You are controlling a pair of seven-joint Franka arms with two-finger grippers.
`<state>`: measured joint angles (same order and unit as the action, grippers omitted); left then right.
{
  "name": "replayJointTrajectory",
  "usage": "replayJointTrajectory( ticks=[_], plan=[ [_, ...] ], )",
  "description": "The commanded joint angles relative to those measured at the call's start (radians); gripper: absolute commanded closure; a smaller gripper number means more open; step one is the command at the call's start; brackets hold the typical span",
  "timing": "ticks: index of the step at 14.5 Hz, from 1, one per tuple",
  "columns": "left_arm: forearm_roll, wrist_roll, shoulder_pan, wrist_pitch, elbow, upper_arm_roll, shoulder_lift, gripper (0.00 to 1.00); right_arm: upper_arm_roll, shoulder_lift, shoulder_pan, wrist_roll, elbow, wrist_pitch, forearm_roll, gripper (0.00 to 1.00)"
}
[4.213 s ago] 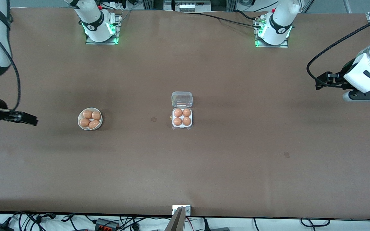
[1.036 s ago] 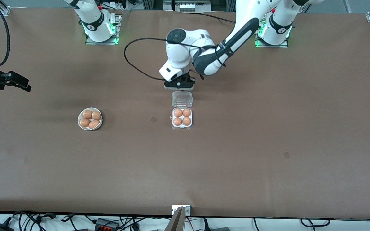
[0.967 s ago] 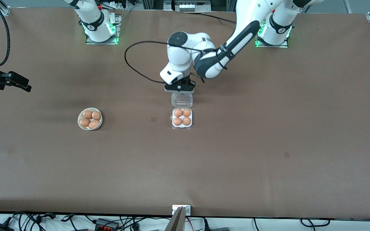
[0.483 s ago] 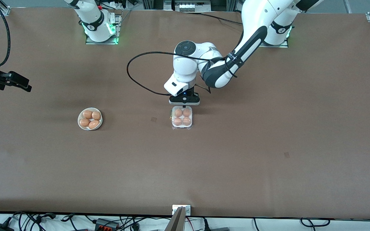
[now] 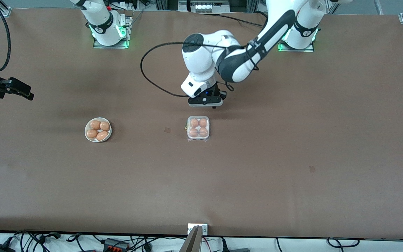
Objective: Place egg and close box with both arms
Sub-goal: 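Push the clear lid down over the eggs with the left gripper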
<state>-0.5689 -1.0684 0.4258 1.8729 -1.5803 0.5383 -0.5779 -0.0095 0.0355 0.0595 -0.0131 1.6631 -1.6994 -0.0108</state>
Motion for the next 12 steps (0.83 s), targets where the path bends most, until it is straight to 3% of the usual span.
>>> replayJointTrajectory(
  ticks=[1, 6, 10, 11, 12],
  plan=[
    [-0.011, 0.152, 0.005, -0.186, 0.051, 0.008, 0.013, 0.99, 0.006, 0.003, 0.006, -0.018, -0.017, 0.015, 0.006, 0.00],
    [-0.012, 0.473, 0.001, -0.447, 0.120, 0.006, 0.013, 0.99, 0.008, 0.000, 0.005, -0.016, -0.017, 0.017, 0.006, 0.00],
    [-0.029, 0.704, -0.019, -0.535, 0.187, -0.014, 0.013, 0.97, 0.008, 0.001, 0.006, -0.018, -0.016, 0.032, 0.009, 0.00],
    [-0.029, 0.763, -0.044, -0.537, 0.198, -0.015, 0.015, 0.94, 0.008, 0.003, 0.006, -0.018, -0.016, 0.029, 0.009, 0.00],
    [-0.029, 0.810, -0.068, -0.535, 0.215, -0.015, 0.016, 0.85, 0.008, 0.004, 0.006, -0.018, -0.016, 0.027, 0.009, 0.00]
  ],
)
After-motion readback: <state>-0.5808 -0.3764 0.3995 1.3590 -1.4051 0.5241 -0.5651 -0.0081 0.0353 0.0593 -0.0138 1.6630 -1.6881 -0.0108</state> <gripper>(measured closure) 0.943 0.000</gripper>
